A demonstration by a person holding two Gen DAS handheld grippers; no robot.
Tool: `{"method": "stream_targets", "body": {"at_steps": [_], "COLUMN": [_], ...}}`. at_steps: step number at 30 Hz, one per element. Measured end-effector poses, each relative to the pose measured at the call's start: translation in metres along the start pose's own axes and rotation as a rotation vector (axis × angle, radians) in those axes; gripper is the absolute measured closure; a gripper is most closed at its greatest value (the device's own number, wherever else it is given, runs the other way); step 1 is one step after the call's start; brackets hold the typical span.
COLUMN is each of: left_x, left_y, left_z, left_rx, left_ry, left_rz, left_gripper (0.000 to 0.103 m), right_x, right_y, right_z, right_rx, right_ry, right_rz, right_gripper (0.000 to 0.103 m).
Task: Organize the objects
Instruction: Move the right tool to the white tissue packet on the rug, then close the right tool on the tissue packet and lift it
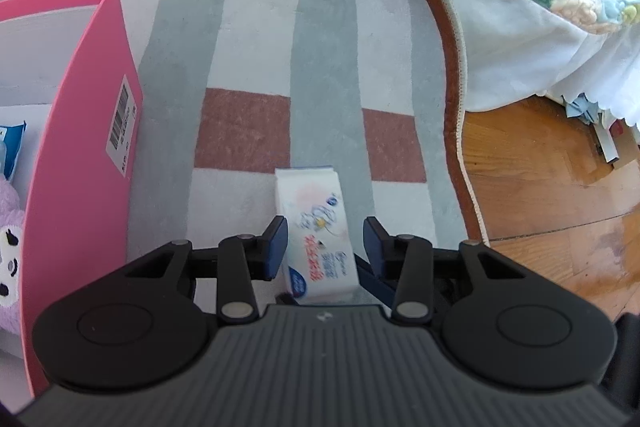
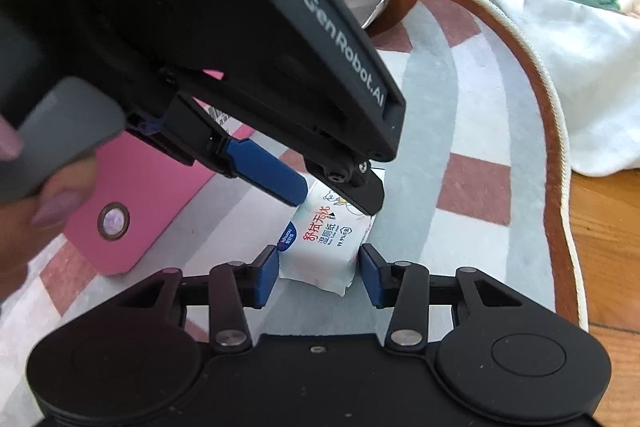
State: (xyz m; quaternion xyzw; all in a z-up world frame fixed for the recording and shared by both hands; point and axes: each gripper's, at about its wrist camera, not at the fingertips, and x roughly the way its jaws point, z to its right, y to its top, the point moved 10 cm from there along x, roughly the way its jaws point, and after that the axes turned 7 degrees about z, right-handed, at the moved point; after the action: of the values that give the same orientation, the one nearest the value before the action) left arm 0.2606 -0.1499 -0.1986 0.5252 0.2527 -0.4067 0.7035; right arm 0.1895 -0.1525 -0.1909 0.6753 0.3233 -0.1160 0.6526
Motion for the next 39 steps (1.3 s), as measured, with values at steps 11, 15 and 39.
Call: {"method": "stream_targets", "body": {"at_steps": [11, 15, 39], "left_x": [0.005, 0.003, -0.050], "left_y": [-0.024, -0.027, -0.046], "left_z": [-0.002, 0.000, 0.005], "left_rx": [-0.029, 0.001, 0.008], "left_ry": [-0.017, 0.005, -0.034], "left_rz": [-0.033, -0.027, -0.086], "left_gripper": [0.064, 0.067, 0.070], "right_x": [-0.024, -0.023, -0.054], "right_y": [-0.017, -0.019, -0.017], "right_z": [-0.002, 0.002, -0.004], "right_rx": [0.009, 0.043, 0.265], "right_ry": [0.053, 0.078, 0.134], "right_rz": [-0.044, -0.045, -0.078], "right_gripper": [0.053, 0.051, 0.054]}}
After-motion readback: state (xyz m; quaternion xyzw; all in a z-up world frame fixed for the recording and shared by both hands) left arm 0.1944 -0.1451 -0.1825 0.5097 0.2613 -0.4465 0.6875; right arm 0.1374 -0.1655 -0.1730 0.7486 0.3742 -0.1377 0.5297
